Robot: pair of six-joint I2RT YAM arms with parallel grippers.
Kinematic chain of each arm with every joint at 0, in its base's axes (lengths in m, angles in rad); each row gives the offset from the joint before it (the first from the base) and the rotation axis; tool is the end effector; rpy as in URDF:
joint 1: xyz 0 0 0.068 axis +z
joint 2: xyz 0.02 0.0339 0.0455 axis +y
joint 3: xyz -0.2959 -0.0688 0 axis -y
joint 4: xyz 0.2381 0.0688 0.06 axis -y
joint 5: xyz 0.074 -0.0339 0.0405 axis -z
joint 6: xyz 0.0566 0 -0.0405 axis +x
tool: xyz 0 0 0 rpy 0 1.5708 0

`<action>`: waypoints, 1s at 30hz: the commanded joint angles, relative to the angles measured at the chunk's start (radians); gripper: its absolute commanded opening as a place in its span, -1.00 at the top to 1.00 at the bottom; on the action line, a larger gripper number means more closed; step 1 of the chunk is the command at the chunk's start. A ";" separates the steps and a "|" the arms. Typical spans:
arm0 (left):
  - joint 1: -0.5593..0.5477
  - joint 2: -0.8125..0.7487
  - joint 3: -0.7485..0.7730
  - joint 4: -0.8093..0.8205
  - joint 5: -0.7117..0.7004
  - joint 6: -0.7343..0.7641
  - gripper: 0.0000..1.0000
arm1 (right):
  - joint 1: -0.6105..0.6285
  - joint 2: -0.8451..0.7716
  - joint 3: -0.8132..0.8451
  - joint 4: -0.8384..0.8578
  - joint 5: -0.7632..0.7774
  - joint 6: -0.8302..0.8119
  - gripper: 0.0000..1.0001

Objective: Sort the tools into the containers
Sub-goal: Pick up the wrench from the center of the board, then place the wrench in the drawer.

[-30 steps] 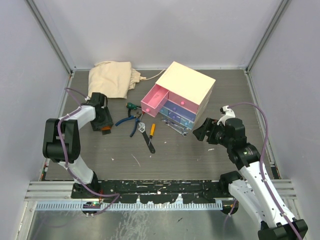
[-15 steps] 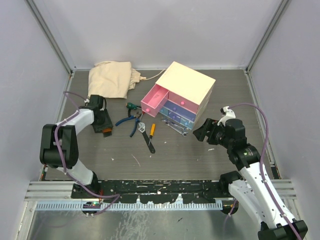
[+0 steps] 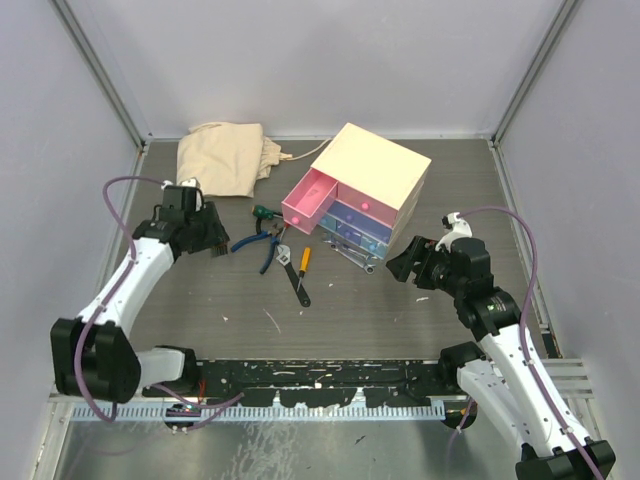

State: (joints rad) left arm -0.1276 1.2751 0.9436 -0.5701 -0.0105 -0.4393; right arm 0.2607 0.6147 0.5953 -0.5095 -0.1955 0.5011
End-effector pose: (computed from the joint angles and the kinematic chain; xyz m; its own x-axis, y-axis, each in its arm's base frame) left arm 0.2574 -0.0324 0.2734 -0.7555 -0.3318 -0.5650 -0.2215 0.9408 -0.2564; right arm 0.1221 0.0440 0.2742 -0.6269 0.3205 -0.7101 -0.1297 0.8558 0.5007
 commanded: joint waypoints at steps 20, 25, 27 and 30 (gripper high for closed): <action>-0.468 0.176 0.707 -0.113 0.005 0.220 0.07 | 0.003 -0.036 0.022 0.019 0.019 0.033 -0.55; -0.519 0.278 0.789 -0.113 0.019 0.266 0.07 | 0.003 -0.045 0.020 0.007 0.023 0.035 -0.56; -0.531 0.313 0.821 -0.119 0.020 0.284 0.07 | 0.002 -0.050 0.020 0.002 0.026 0.035 -0.55; -0.537 0.354 0.868 -0.133 0.025 0.300 0.07 | 0.003 -0.056 0.022 -0.004 0.030 0.035 -0.55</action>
State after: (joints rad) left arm -0.6582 1.6104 1.7195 -0.7155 -0.0017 -0.1909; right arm 0.2607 0.5766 0.5953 -0.5175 -0.1844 0.5293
